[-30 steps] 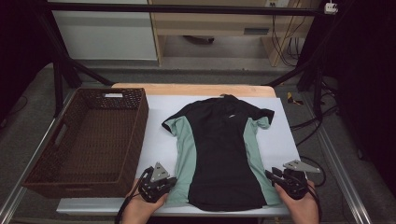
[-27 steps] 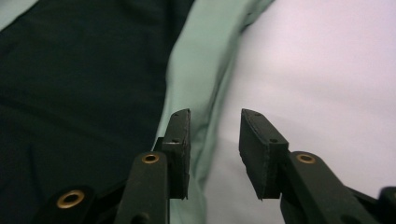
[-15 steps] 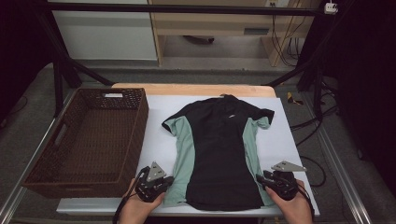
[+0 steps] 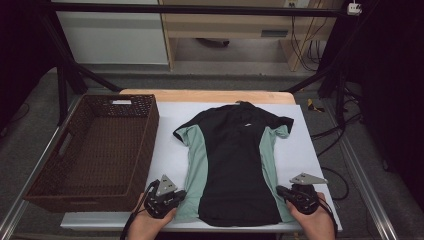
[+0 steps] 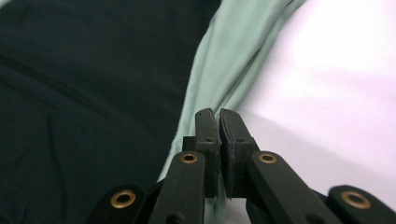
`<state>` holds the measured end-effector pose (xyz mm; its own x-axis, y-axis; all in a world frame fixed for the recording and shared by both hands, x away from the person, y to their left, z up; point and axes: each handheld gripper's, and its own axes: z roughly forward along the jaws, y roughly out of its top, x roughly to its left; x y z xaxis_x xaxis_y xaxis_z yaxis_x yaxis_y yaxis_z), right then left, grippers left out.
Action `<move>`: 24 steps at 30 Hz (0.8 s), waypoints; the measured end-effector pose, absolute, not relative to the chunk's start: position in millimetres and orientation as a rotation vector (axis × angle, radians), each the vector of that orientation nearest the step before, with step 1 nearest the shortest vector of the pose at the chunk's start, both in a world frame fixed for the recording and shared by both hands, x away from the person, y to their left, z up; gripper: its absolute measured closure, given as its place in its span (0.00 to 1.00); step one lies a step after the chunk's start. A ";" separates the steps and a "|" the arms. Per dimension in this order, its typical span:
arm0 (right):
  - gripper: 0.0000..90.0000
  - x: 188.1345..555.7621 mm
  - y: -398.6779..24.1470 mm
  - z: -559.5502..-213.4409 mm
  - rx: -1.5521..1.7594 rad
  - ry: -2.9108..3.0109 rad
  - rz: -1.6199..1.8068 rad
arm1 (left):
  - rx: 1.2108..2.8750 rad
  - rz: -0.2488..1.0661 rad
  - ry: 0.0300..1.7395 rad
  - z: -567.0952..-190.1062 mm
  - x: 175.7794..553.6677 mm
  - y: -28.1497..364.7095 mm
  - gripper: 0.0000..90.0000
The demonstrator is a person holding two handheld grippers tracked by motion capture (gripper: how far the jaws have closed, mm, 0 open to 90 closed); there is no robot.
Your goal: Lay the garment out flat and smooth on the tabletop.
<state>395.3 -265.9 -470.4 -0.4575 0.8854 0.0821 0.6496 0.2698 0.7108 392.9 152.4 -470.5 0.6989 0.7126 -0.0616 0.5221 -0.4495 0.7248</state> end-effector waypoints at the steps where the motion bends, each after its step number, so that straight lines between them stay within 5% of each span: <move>1: 0.97 393.3 -268.5 -468.5 1.405 2.206 1.005 | 2.156 0.323 0.936 -470.8 392.9 151.4 0.96; 16: 0.95 389.2 -284.5 -468.2 1.431 2.213 1.013 | 2.177 0.296 0.912 -472.1 393.8 147.2 0.99; 24: 0.65 392.0 -281.8 -468.5 1.401 2.132 1.043 | 2.181 0.297 0.905 -471.1 392.6 147.5 1.00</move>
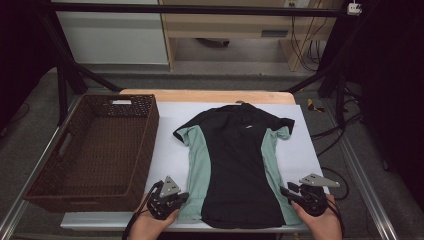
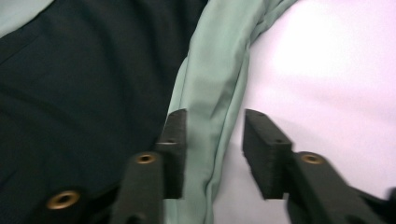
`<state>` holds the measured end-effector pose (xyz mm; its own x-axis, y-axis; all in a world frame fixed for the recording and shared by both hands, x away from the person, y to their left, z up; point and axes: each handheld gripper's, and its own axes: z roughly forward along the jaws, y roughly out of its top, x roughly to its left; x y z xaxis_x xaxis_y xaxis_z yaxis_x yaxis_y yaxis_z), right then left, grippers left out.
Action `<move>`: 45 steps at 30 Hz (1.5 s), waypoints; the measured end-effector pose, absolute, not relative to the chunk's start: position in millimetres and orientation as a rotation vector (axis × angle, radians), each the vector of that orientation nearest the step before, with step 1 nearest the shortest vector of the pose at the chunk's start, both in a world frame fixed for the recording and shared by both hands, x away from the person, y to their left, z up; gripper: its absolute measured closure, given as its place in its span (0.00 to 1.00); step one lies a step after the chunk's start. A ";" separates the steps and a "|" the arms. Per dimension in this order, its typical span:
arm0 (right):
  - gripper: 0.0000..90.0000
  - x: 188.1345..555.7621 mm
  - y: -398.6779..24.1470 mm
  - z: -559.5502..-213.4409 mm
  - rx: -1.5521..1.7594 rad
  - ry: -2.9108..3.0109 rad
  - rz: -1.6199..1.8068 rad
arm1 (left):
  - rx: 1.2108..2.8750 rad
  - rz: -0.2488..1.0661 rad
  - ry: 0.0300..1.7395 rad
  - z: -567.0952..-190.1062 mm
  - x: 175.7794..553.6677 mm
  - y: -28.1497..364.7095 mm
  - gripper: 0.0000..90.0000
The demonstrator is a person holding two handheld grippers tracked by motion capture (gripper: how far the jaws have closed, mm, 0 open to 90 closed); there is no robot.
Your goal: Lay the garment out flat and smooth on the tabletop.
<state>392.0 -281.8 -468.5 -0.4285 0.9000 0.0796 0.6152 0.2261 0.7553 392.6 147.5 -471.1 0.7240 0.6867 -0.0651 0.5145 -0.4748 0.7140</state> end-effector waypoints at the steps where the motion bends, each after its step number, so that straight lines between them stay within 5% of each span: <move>1: 0.62 393.2 -280.5 -468.9 1.398 2.125 1.045 | 2.182 0.294 0.907 -471.6 393.2 147.4 1.00; 7: 0.54 405.9 -271.3 -472.0 1.373 2.124 1.028 | 2.188 0.290 0.906 -472.5 393.8 145.9 1.00; 15: 0.55 414.3 -266.5 -479.0 1.403 2.152 0.978 | 2.193 0.293 0.906 -473.2 393.7 145.4 1.00; 19: 0.62 416.2 -263.8 -480.8 1.401 2.163 0.961 | 2.196 0.287 0.908 -474.0 394.8 145.4 1.00; 26: 0.95 413.7 -263.9 -479.4 1.368 2.203 0.974 | 2.201 0.277 0.903 -473.8 394.7 145.2 1.00; 45: 0.97 404.9 -269.7 -475.3 1.356 2.225 0.989 | 2.204 0.225 0.888 -468.5 391.6 152.3 1.00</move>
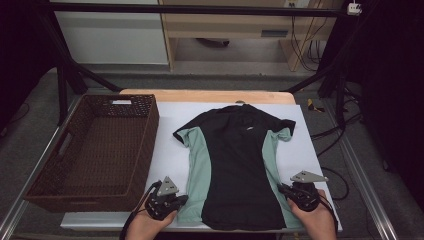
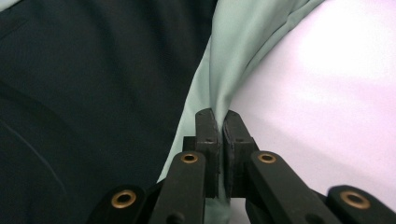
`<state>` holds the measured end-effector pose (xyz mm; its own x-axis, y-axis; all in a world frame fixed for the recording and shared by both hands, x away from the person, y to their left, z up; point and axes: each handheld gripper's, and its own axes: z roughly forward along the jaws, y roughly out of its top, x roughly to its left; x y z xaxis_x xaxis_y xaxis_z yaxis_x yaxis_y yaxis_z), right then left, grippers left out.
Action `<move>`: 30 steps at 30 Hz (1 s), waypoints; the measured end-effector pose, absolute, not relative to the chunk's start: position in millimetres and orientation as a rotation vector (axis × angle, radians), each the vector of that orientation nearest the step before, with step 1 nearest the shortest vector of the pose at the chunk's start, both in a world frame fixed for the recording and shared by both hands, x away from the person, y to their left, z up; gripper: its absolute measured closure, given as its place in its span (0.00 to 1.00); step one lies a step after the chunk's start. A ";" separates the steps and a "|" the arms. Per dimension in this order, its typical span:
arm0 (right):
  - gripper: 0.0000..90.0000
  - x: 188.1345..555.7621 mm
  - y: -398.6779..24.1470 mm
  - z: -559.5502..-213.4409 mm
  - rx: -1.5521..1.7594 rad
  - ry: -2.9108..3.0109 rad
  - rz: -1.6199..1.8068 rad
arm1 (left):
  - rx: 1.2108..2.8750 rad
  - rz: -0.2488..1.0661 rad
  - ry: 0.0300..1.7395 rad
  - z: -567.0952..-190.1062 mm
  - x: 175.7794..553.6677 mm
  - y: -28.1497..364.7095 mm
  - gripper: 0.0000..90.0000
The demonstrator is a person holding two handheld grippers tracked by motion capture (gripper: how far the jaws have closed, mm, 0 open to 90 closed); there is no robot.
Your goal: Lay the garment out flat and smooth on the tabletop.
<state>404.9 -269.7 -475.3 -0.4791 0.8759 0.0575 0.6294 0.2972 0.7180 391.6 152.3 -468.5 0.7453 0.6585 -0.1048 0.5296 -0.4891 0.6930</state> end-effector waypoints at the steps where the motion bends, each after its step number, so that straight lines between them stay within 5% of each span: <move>1: 0.97 404.9 -269.8 -475.2 1.356 2.225 0.991 | 2.205 0.227 0.888 -468.7 391.6 152.2 1.00; 30: 0.97 365.2 -289.6 -467.3 1.346 2.286 1.003 | 2.258 0.115 0.801 -465.4 355.7 148.1 1.00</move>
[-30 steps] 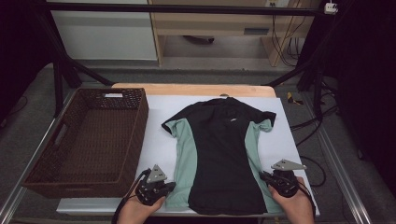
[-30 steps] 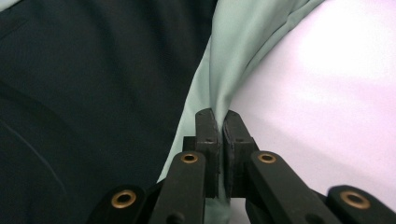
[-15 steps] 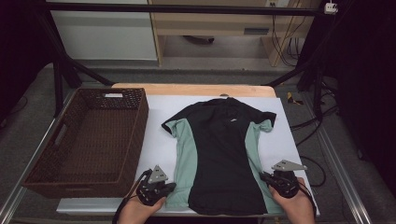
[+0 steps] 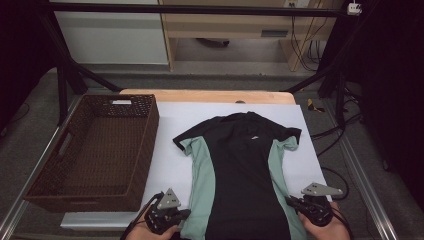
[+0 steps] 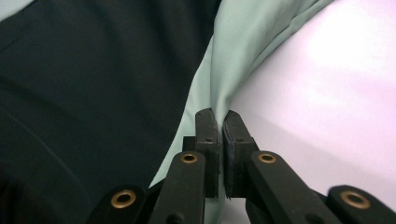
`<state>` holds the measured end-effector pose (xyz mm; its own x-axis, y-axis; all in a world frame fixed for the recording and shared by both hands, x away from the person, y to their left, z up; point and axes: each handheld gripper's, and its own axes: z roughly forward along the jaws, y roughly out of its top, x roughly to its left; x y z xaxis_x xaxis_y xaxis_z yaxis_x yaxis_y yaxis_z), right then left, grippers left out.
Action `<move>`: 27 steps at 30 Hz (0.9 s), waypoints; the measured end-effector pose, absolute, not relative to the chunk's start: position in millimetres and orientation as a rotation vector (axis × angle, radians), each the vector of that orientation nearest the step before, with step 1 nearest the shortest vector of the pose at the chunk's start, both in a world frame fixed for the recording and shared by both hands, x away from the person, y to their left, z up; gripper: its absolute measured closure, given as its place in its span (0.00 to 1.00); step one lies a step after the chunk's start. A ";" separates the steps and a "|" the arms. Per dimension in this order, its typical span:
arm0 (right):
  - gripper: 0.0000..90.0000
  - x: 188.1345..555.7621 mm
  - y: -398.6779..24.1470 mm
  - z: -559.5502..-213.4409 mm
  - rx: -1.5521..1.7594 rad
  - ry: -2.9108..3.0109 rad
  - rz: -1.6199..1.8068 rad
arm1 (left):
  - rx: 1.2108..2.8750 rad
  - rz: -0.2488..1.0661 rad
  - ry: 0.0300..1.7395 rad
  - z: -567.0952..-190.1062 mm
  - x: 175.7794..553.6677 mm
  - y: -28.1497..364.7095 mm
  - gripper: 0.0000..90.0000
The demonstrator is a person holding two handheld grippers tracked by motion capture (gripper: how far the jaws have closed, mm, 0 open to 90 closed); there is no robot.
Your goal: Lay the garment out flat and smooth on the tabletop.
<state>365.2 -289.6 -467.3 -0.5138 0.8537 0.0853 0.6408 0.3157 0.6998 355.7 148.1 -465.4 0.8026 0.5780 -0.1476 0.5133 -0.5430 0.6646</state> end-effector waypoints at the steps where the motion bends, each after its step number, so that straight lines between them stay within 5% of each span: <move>1: 0.97 362.8 -290.6 -467.2 1.347 2.286 1.007 | 2.258 0.114 0.799 -465.8 352.3 148.2 1.00; 3: 0.95 359.2 -293.0 -467.7 1.347 2.290 1.014 | 2.246 0.125 0.800 -466.5 347.6 147.9 1.00; 6: 0.79 361.5 -294.0 -467.9 1.355 2.274 1.033 | 2.223 0.152 0.809 -466.4 348.8 145.6 0.90; 10: 0.63 372.2 -291.1 -464.5 1.361 2.241 1.049 | 2.172 0.261 0.876 -462.7 366.2 137.3 0.65; 14: 0.55 390.6 -282.7 -461.9 1.363 2.225 1.012 | 2.149 0.343 0.886 -462.1 391.6 123.8 0.60; 21: 0.59 427.1 -276.4 -459.9 1.424 2.129 0.999 | 2.173 0.349 0.927 -477.6 420.7 115.6 0.64; 27: 0.81 420.5 -272.0 -475.7 1.394 2.175 0.951 | 2.178 0.342 0.889 -479.9 419.4 118.3 0.80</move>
